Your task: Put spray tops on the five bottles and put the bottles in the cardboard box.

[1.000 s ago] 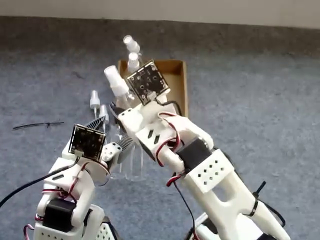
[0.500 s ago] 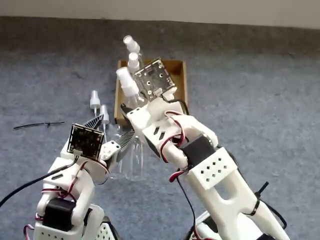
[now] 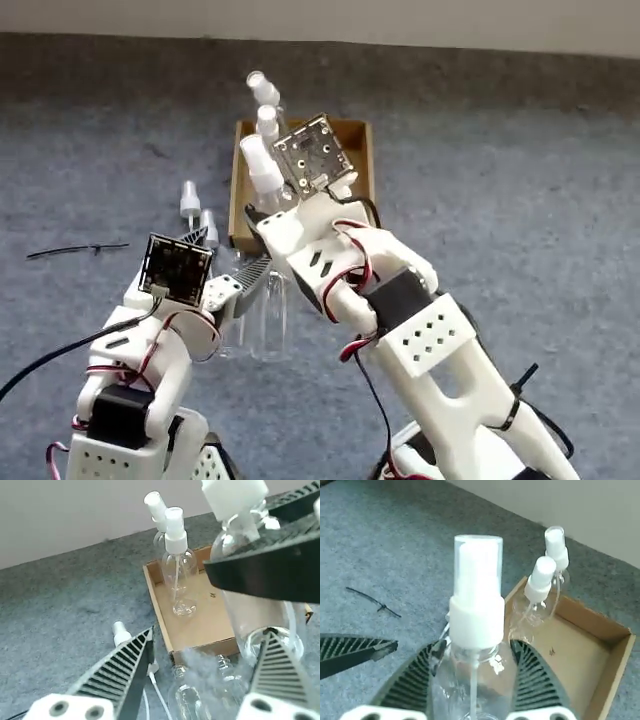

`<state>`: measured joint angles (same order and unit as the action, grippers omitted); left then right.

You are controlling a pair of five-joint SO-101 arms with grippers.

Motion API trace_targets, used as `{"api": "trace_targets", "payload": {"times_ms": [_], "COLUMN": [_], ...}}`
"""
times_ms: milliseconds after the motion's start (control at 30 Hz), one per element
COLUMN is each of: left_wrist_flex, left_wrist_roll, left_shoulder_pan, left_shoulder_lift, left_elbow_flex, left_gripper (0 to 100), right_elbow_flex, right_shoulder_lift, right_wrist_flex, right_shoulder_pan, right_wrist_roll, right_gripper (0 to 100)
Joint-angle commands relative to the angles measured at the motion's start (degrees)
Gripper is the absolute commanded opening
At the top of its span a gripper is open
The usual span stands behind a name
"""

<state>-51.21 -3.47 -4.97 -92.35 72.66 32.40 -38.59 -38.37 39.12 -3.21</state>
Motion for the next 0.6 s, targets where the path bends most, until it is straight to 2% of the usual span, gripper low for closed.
{"api": "trace_targets", "payload": {"times_ms": [0, 233, 400, 567], "left_wrist_flex": [-3.60, -2.73, 1.49, 1.76], "left_wrist_roll": [-0.18, -0.26, -0.53, -0.53], "left_shoulder_pan": [0.84, 1.19, 1.45, 3.65], "left_shoulder_lift": [0.22, 0.75, 0.75, 0.84], "left_elbow_flex": [-5.14, -4.62, -1.27, -1.36], "left_gripper": [31, 31, 31, 31], "right_elbow_flex": [-3.21, -3.21, -3.74, -3.74], "right_shoulder_lift": [-2.07, -2.51, -2.51, -2.51], "right_wrist_flex": [4.26, 2.42, -5.23, -7.08], "right_shoulder_pan": [-0.22, 4.18, 4.09, 4.09], "right_wrist_roll": [0.44, 0.44, 0.44, 0.44], "right_gripper": [0.4, 0.4, 0.4, 0.4]}}
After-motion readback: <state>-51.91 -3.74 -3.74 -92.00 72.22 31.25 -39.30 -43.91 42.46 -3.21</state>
